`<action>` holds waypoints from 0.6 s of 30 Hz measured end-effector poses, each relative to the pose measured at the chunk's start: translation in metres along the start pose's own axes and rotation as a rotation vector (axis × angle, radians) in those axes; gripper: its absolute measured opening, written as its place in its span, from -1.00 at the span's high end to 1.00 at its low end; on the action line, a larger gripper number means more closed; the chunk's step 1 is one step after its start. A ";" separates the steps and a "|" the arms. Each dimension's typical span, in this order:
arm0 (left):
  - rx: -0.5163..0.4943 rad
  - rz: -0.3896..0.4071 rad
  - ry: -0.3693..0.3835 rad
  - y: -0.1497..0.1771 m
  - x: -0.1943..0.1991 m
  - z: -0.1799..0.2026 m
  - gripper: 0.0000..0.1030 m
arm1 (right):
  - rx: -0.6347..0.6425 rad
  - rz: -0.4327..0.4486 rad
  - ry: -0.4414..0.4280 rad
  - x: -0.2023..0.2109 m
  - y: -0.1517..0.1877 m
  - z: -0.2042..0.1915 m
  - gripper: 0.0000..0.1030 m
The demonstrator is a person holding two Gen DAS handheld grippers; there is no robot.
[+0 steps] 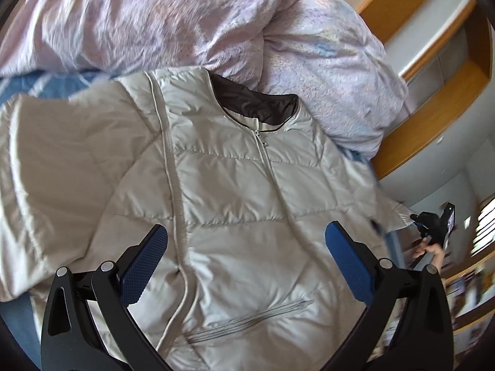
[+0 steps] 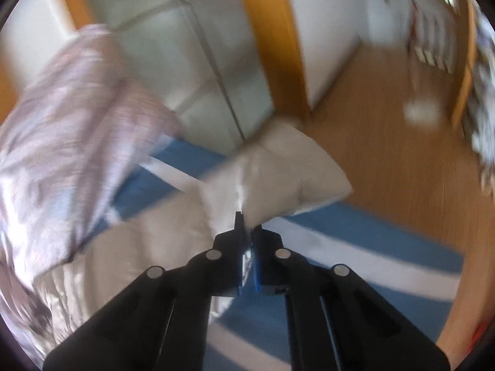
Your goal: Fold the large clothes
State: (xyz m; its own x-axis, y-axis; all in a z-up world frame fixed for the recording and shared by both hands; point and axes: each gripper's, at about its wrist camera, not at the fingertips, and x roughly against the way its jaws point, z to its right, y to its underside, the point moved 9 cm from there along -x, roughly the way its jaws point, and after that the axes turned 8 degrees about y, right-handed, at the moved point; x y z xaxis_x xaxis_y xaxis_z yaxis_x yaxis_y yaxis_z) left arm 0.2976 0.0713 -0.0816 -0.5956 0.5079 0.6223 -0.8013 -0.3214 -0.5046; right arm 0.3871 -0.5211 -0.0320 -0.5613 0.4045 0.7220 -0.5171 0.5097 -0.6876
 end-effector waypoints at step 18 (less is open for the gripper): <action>0.327 -0.043 0.328 -0.020 -0.071 0.015 -0.97 | 0.671 -0.150 -0.626 0.138 0.205 -0.283 0.89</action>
State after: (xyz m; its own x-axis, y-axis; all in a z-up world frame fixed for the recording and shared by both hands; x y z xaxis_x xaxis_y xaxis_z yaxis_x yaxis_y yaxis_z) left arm 0.3549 0.0298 -0.1073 -0.5544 0.7355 0.3894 -0.8319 -0.5030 -0.2344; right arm 0.3861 -0.1455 -0.0517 -0.6033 -0.2132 0.7685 -0.7687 -0.1015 -0.6316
